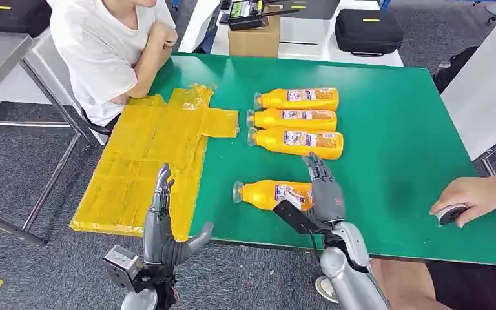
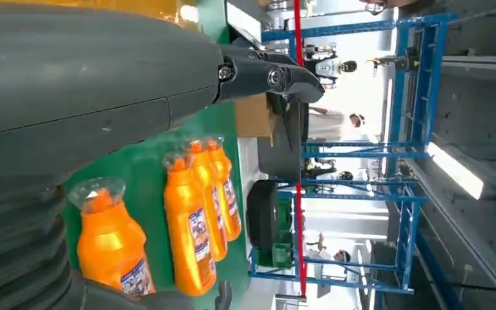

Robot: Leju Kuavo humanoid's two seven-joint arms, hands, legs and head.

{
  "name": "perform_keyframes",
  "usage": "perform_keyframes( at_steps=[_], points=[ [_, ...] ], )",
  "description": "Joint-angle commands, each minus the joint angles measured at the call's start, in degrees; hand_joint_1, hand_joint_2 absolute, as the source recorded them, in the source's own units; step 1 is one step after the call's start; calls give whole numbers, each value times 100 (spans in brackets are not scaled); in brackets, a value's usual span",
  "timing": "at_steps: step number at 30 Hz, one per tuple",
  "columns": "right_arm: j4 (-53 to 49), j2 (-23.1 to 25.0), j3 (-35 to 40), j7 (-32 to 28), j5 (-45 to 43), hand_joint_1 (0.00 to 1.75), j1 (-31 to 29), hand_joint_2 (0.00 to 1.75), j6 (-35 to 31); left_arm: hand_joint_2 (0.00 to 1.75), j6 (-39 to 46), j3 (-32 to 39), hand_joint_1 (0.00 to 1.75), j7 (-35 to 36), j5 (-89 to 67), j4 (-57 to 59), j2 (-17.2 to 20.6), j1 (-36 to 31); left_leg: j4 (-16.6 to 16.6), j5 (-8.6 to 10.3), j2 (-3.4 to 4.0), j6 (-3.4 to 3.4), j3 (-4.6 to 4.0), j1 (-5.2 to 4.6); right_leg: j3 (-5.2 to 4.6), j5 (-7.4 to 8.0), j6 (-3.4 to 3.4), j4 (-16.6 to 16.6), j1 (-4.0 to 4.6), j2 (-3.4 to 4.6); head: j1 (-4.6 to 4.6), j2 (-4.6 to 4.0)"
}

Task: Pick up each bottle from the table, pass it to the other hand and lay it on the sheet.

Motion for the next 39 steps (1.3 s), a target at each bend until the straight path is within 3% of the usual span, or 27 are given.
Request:
perform_keyframes(
  at_steps=[1,2,3,5,15,20,26,30,31,39],
  points=[
    [979,-69,193,199,244,0,-627,175,4,175,-46,105,0,14,-34,218,49,-175,-5,-5,5,-6,21,1,20,-4,-9,-6,2,1,-2,0],
    [1071,-103,279,332,343,0,-702,175,144,175,-37,120,0,20,-34,204,50,-165,-4,-11,11,-9,32,4,31,-7,-13,-6,5,6,-2,0],
    [1153,-132,324,375,395,0,-796,0,219,175,-50,128,0,13,-42,194,62,-166,-2,-9,14,-7,24,2,23,-5,-10,-5,3,9,0,0],
    [1574,-71,349,504,351,0,-1058,0,506,175,-53,155,0,13,-47,175,49,-175,-1,-11,19,-9,29,3,26,-5,-13,-3,4,14,-2,0],
    [1584,-69,348,504,351,0,-1081,0,512,175,-53,157,0,13,-47,171,48,-182,-3,-2,1,-3,11,0,13,-3,-6,-4,1,-2,0,0],
    [2168,30,442,396,234,0,-1354,0,779,175,-49,164,0,16,-49,237,43,-248,-2,-5,9,-5,16,1,16,-3,-8,-3,2,5,-2,0],
    [2379,-119,796,436,170,0,-1453,0,1199,175,-14,221,0,13,-32,221,48,-227,-4,-4,3,-6,16,1,17,-3,-9,-5,2,-1,-2,0],
    [2583,-341,983,864,311,0,-1648,0,1423,175,91,271,0,13,-25,172,34,-185,-4,-2,1,-4,15,1,16,-3,-6,-5,2,-3,-2,0],
    [2575,-392,1009,904,317,0,-1655,175,1508,175,101,281,0,13,-50,159,34,-159,-4,-6,1,-6,25,2,27,-6,-9,-6,3,-6,-2,0],
    [2234,-594,1317,678,-6,0,-1446,175,1943,175,124,344,0,13,-45,96,46,-104,-4,-7,-15,-5,33,5,43,-10,-11,-10,6,-18,-2,0]
  ],
)
